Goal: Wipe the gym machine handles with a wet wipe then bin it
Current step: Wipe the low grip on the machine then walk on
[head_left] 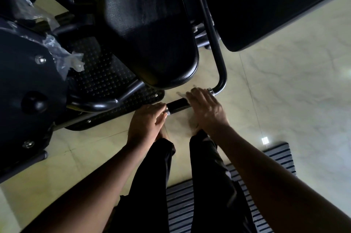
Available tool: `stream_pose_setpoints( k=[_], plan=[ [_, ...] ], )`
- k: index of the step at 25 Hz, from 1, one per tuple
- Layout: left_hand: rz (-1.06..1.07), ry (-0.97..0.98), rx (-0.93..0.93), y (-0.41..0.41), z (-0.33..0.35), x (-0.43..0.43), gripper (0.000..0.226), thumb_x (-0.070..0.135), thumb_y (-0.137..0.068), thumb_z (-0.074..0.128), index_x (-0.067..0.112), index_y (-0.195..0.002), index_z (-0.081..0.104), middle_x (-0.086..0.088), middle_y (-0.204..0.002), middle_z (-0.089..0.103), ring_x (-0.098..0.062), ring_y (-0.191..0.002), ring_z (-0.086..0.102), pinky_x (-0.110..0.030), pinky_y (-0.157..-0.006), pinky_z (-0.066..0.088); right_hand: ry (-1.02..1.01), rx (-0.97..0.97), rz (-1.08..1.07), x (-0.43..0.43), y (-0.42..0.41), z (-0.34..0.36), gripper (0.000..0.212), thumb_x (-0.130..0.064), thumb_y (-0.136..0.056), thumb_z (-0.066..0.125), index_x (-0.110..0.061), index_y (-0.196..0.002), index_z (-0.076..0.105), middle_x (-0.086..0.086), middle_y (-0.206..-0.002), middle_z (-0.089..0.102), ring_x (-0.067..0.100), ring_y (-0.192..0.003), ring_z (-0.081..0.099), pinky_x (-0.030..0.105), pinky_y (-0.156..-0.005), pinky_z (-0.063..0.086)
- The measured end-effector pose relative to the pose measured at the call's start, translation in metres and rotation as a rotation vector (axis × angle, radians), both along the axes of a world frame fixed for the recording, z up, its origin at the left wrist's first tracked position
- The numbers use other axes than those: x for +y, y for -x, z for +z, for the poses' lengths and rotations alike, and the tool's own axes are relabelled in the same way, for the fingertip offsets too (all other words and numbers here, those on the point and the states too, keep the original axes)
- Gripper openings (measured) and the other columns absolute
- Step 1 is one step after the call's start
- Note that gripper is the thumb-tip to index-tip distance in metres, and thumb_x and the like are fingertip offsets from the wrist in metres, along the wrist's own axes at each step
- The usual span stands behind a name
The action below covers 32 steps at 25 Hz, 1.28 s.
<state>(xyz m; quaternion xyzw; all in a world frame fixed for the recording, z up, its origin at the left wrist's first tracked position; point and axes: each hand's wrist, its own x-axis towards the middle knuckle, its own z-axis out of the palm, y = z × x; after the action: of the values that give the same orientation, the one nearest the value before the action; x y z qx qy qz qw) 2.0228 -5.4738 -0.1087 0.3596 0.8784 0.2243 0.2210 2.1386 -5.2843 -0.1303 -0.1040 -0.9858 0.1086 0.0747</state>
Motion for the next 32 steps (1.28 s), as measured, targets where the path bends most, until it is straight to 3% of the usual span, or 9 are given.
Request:
stream_pose_setpoints(
  k=[5, 8, 12, 15, 17, 21, 24, 28, 32],
  plan=[
    [0.006, 0.086, -0.147, 0.009, 0.026, 0.011, 0.031, 0.019, -0.092, 0.066, 0.014, -0.123, 0.068, 0.001, -0.118, 0.070, -0.015, -0.109, 0.065, -0.029, -0.095, 0.052, 0.028, -0.249, -0.324, 0.001, -0.007, 0.028, 0.033, -0.006, -0.096, 0.040, -0.005, -0.121, 0.061, 0.016, -0.126, 0.057, 0.029, -0.106, 0.061, 0.040, -0.072, 0.061],
    [-0.019, 0.198, -0.196, 0.017, 0.052, 0.017, 0.034, 0.024, -0.095, 0.061, 0.020, -0.129, 0.063, 0.003, -0.124, 0.068, -0.011, -0.114, 0.063, -0.026, -0.097, 0.050, 0.308, -0.362, -0.666, 0.004, -0.007, 0.063, 0.028, -0.007, -0.094, 0.046, -0.011, -0.118, 0.062, 0.015, -0.119, 0.060, 0.037, -0.097, 0.062, 0.046, -0.067, 0.056],
    [-0.074, 0.244, -0.211, 0.027, 0.107, 0.029, 0.038, 0.030, -0.096, 0.057, 0.020, -0.133, 0.060, 0.000, -0.126, 0.067, -0.013, -0.115, 0.062, -0.027, -0.096, 0.050, 0.582, -0.266, -0.791, 0.001, 0.001, 0.123, 0.023, -0.024, -0.093, 0.053, -0.022, -0.111, 0.067, 0.005, -0.113, 0.065, 0.028, -0.097, 0.061, 0.036, -0.075, 0.052],
    [-0.121, 0.225, -0.188, 0.033, 0.155, 0.044, 0.038, 0.031, -0.096, 0.057, 0.018, -0.132, 0.061, -0.001, -0.126, 0.067, -0.015, -0.116, 0.062, -0.028, -0.096, 0.047, 0.746, -0.246, -0.881, 0.008, 0.004, 0.164, 0.024, -0.016, -0.085, 0.060, -0.020, -0.107, 0.068, 0.003, -0.100, 0.065, 0.020, -0.084, 0.058, 0.026, -0.064, 0.042],
    [-0.156, 0.214, -0.182, 0.037, 0.190, 0.056, 0.036, 0.030, -0.095, 0.057, 0.018, -0.129, 0.062, -0.003, -0.123, 0.068, -0.017, -0.114, 0.063, -0.030, -0.094, 0.048, 0.797, -0.238, -0.913, 0.018, 0.002, 0.195, 0.026, -0.014, -0.082, 0.061, -0.021, -0.106, 0.070, 0.003, -0.098, 0.066, 0.021, -0.083, 0.059, 0.025, -0.066, 0.042],
    [-0.222, 0.143, -0.149, 0.036, 0.253, 0.089, 0.030, 0.031, -0.092, 0.059, 0.020, -0.119, 0.067, 0.001, -0.115, 0.072, -0.019, -0.107, 0.067, -0.033, -0.087, 0.054, 0.825, -0.175, -0.955, 0.042, -0.004, 0.256, 0.016, -0.018, -0.083, 0.057, -0.022, -0.092, 0.071, 0.008, -0.095, 0.071, 0.030, -0.086, 0.065, 0.032, -0.069, 0.051],
    [-0.251, 0.051, -0.111, 0.024, 0.302, 0.131, 0.028, 0.029, -0.091, 0.061, 0.020, -0.117, 0.069, 0.000, -0.111, 0.073, -0.019, -0.103, 0.068, -0.032, -0.085, 0.054, 0.856, -0.025, -0.940, 0.074, -0.015, 0.280, 0.014, -0.029, -0.074, 0.055, -0.041, -0.081, 0.058, 0.010, -0.089, 0.073, 0.036, -0.085, 0.068, 0.047, -0.073, 0.057],
    [-0.388, -0.049, -0.055, -0.005, 0.354, 0.205, 0.022, 0.024, -0.090, 0.061, 0.016, -0.107, 0.071, -0.002, -0.105, 0.074, -0.021, -0.100, 0.068, -0.031, -0.082, 0.054, 0.754, 0.259, -0.987, 0.134, -0.037, 0.351, 0.015, -0.019, -0.082, 0.063, -0.027, -0.083, 0.051, 0.000, -0.072, 0.065, 0.026, -0.068, 0.061, 0.031, -0.059, 0.047],
    [-0.429, -0.123, -0.018, -0.039, 0.392, 0.293, 0.032, 0.027, -0.090, 0.062, 0.021, -0.122, 0.067, 0.001, -0.115, 0.072, -0.015, -0.106, 0.067, -0.027, -0.092, 0.052, 0.700, 0.395, -1.019, 0.210, -0.083, 0.389, 0.013, -0.012, -0.081, 0.064, -0.022, -0.075, 0.059, -0.007, -0.067, 0.064, 0.012, -0.064, 0.059, 0.025, -0.058, 0.043]
  ],
)
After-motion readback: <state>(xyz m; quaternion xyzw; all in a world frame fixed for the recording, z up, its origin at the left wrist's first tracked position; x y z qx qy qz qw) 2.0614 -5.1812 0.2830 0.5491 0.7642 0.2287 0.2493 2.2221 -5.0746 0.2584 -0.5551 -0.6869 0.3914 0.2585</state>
